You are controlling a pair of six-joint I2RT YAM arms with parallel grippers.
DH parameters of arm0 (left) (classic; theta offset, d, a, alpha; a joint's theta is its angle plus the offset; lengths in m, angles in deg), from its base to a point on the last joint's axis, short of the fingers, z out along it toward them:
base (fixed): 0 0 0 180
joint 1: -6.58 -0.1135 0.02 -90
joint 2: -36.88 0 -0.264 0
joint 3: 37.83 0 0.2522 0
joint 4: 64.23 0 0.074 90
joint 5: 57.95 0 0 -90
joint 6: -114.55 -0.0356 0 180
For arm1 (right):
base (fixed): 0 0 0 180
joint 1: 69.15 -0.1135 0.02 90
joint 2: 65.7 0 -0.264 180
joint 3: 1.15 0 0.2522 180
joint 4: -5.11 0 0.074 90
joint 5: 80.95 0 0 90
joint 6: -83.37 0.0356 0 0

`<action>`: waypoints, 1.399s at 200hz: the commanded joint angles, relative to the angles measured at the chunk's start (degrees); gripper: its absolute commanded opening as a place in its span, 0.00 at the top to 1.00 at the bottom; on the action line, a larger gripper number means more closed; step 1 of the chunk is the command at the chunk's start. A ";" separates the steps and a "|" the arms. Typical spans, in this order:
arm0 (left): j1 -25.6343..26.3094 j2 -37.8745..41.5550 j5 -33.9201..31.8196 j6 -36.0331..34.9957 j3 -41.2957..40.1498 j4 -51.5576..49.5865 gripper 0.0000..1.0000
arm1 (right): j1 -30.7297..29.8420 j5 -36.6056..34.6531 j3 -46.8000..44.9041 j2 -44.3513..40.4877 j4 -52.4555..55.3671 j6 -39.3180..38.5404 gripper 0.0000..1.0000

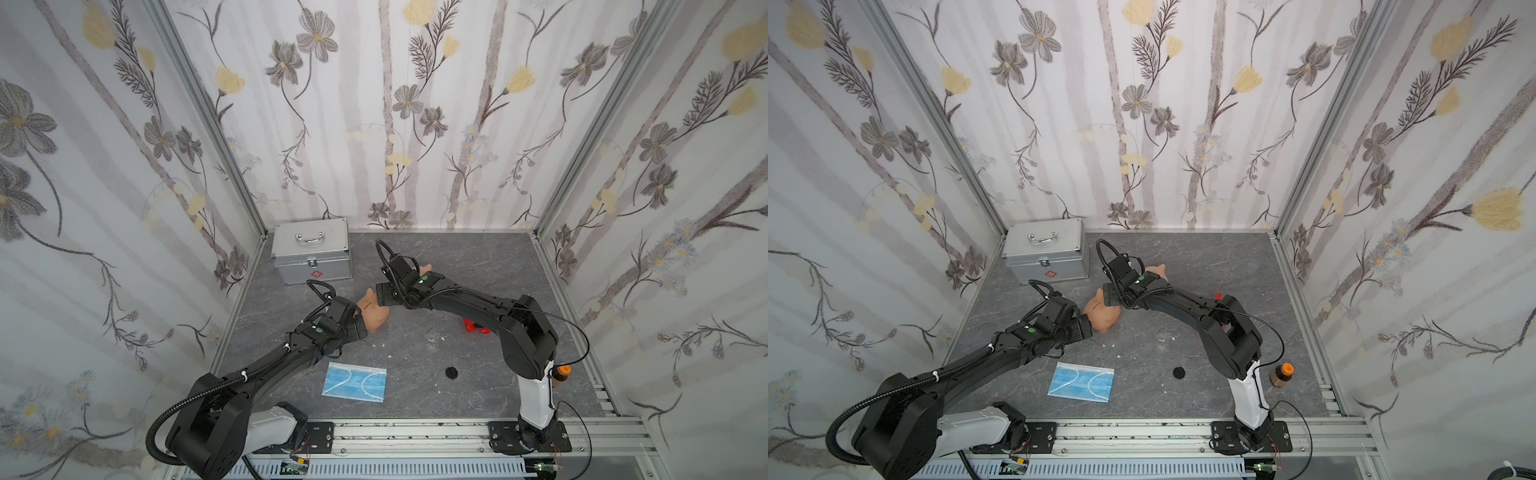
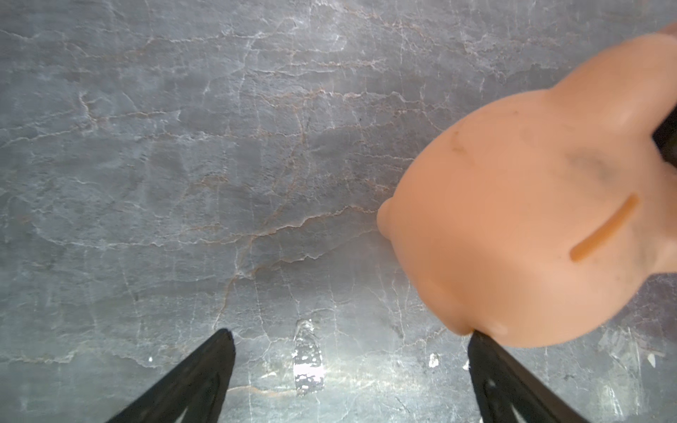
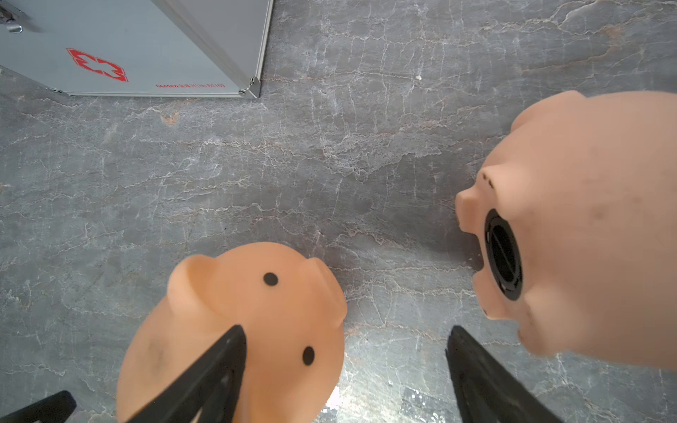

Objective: Open piggy banks
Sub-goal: Adjust the piggy bank at the center of the board.

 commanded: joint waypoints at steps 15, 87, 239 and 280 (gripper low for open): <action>-2.64 -1.68 1.22 0.61 1.40 2.35 0.00 | -0.75 2.85 -2.87 -1.87 -0.56 0.21 0.18; -6.89 -10.07 4.06 -0.87 7.49 4.76 0.00 | -2.64 10.60 -9.61 -6.31 -5.99 -0.24 0.20; -4.15 -1.32 7.79 0.61 -2.07 10.93 0.00 | 4.06 6.02 4.65 -0.30 -6.38 -0.64 0.32; -4.12 -5.79 7.26 0.34 0.52 11.63 0.00 | 6.45 2.99 15.01 7.15 1.64 -1.81 0.35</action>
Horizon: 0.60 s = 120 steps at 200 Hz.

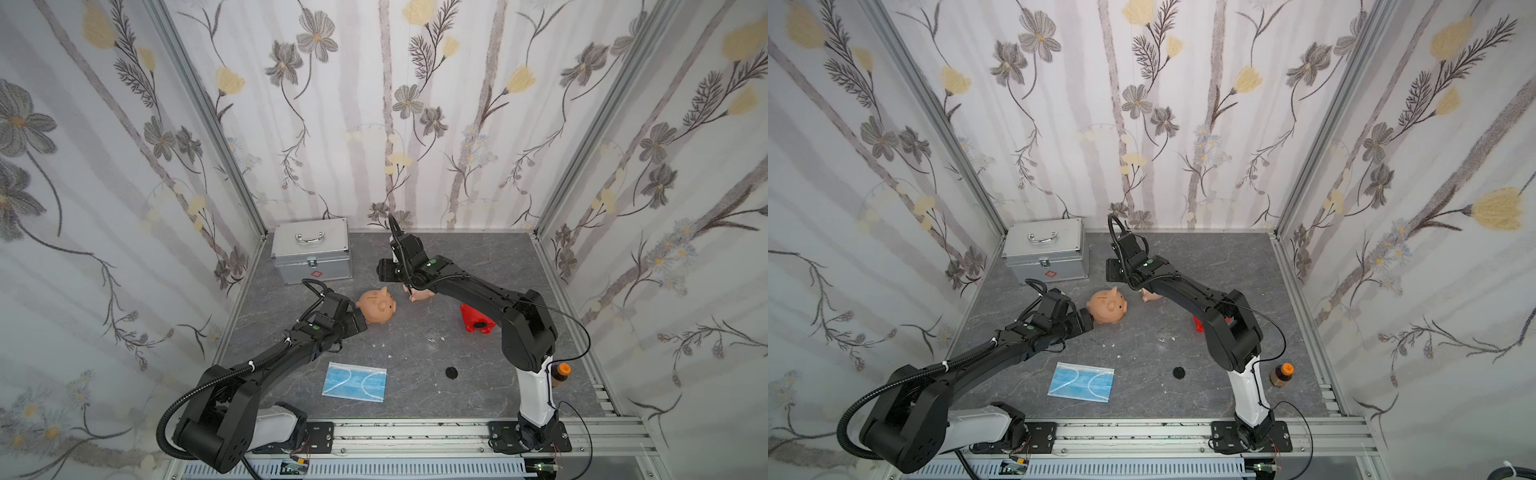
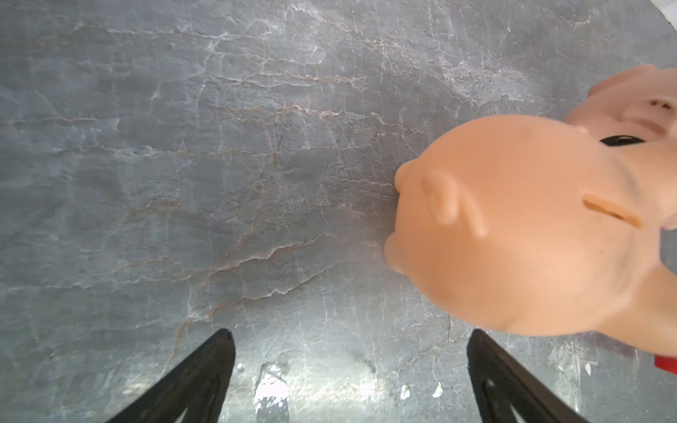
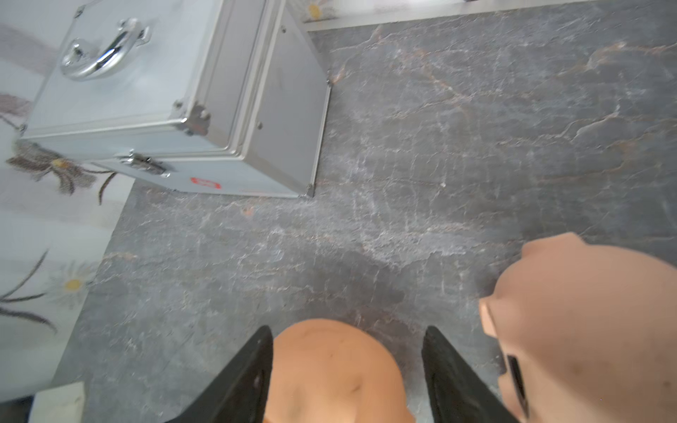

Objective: Open piggy banks
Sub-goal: Adjust the piggy bank at the center of the board.

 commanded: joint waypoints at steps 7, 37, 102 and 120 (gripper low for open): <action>-0.05 -2.34 -0.61 -0.03 2.04 2.46 0.00 | 0.37 -2.74 4.66 3.41 6.03 -1.12 0.36; -0.03 -5.46 0.14 0.11 3.58 3.39 0.00 | 0.80 -1.17 6.94 5.31 7.60 -1.95 0.39; -0.86 -7.67 0.40 0.76 4.43 3.61 0.00 | 0.71 3.35 8.01 7.27 9.14 -4.00 0.50; -1.13 -8.33 0.68 0.85 5.13 3.60 0.00 | 0.65 2.76 7.93 7.39 9.95 -4.06 0.52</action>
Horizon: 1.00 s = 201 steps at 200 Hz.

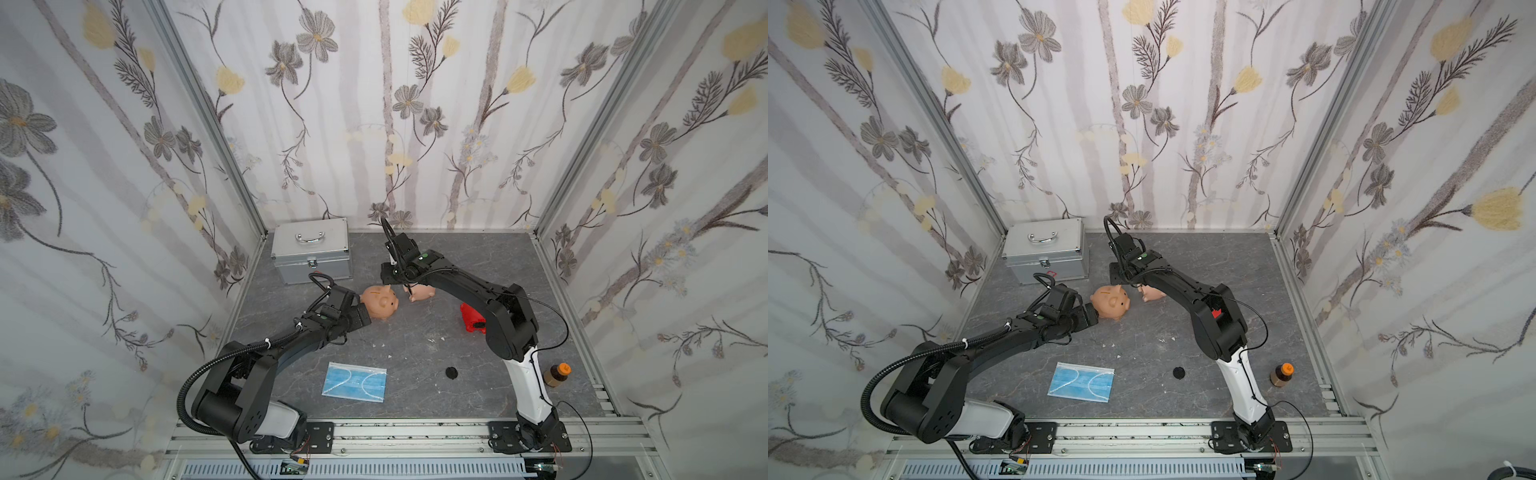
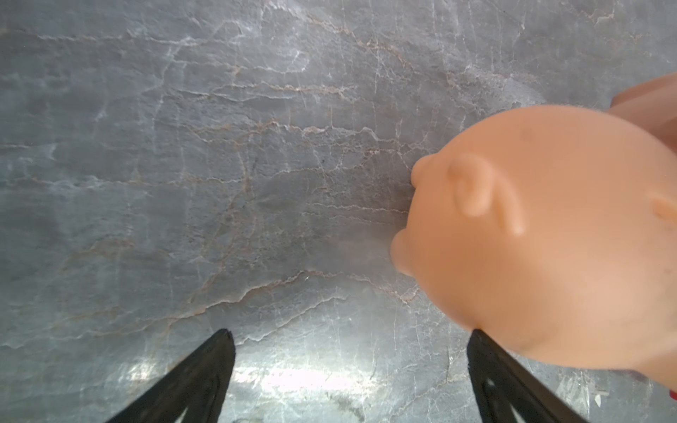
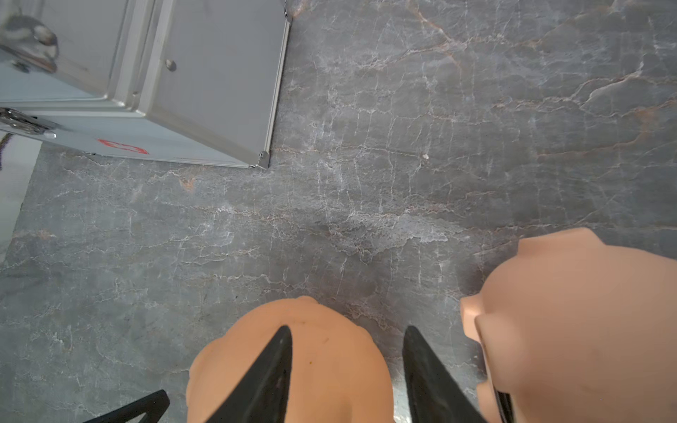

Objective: Open piggy banks
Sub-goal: Adjust the piggy bank at the center of the board.

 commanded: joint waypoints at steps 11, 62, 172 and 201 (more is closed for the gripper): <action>-0.45 -1.22 0.16 0.87 1.40 1.51 0.00 | -0.01 0.31 0.29 0.33 1.01 -0.83 0.54; -1.78 -3.50 0.32 1.79 3.29 1.29 0.00 | -0.41 0.05 -4.00 -2.69 0.10 -0.14 0.58; -3.44 -10.02 2.77 1.94 9.43 1.54 0.00 | -1.34 9.10 -22.48 -14.00 -11.52 2.93 0.63; -4.23 -7.84 2.32 2.09 8.21 1.36 0.00 | -1.16 9.77 -27.33 -18.12 -18.41 2.78 0.58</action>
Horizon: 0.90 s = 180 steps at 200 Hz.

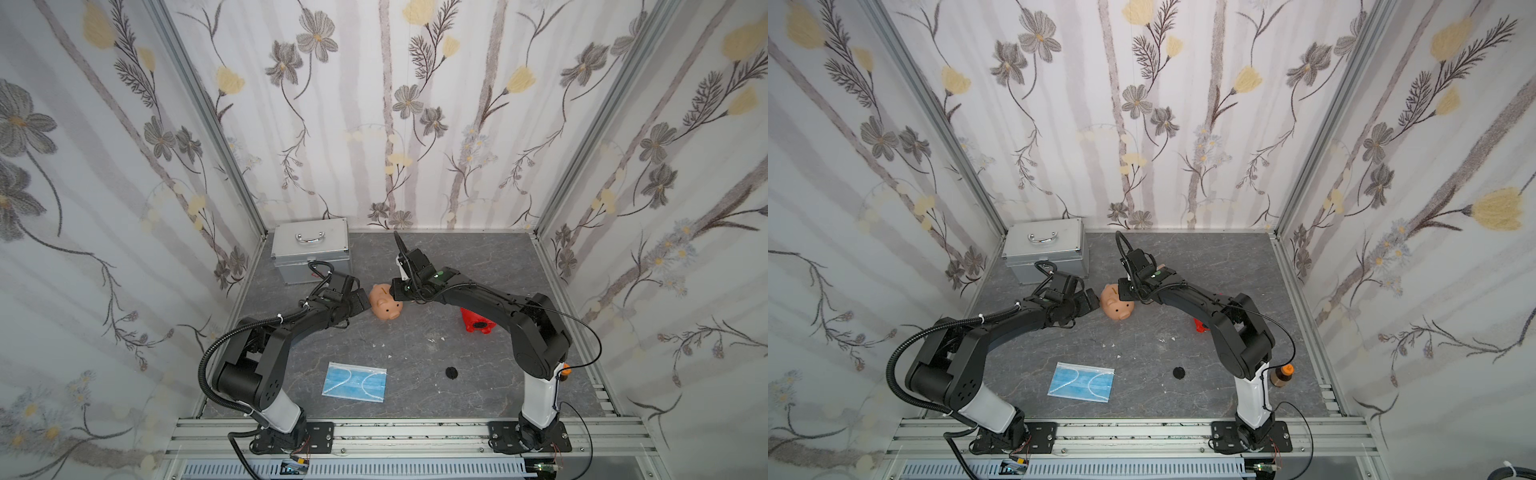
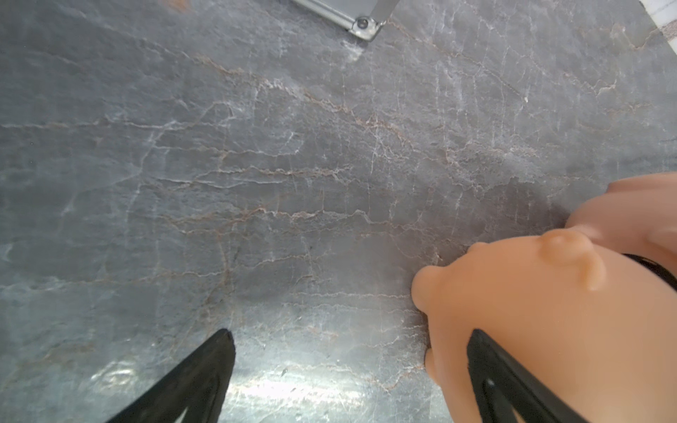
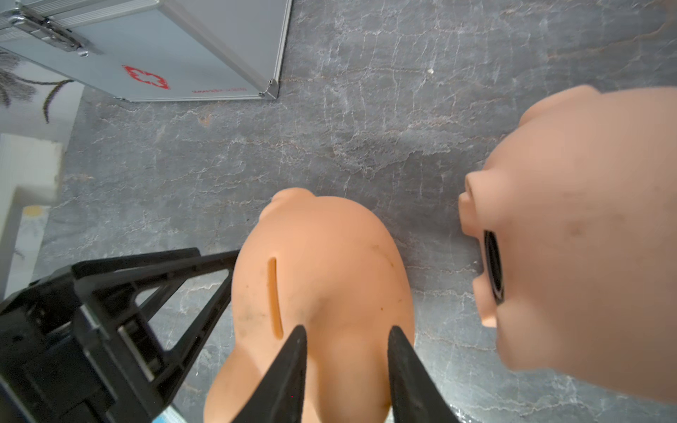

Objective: Open piggy banks
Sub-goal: Adjust the piggy bank at the center of the board.

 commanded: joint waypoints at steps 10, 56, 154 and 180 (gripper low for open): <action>-0.68 3.64 -0.12 0.77 -1.94 0.92 0.00 | 0.00 2.84 -4.44 -4.58 -9.59 -0.15 0.52; -0.82 15.83 0.75 2.55 -12.83 6.40 0.00 | -0.07 1.11 -16.46 -11.61 -21.63 -3.61 0.31; -0.68 26.95 12.21 5.00 -28.67 29.80 0.00 | -3.19 -0.72 -19.33 -8.10 -26.68 -10.18 0.23; -3.01 23.88 17.61 8.60 -29.82 37.62 0.00 | -3.40 -1.51 -18.65 -7.22 -26.26 -10.55 0.24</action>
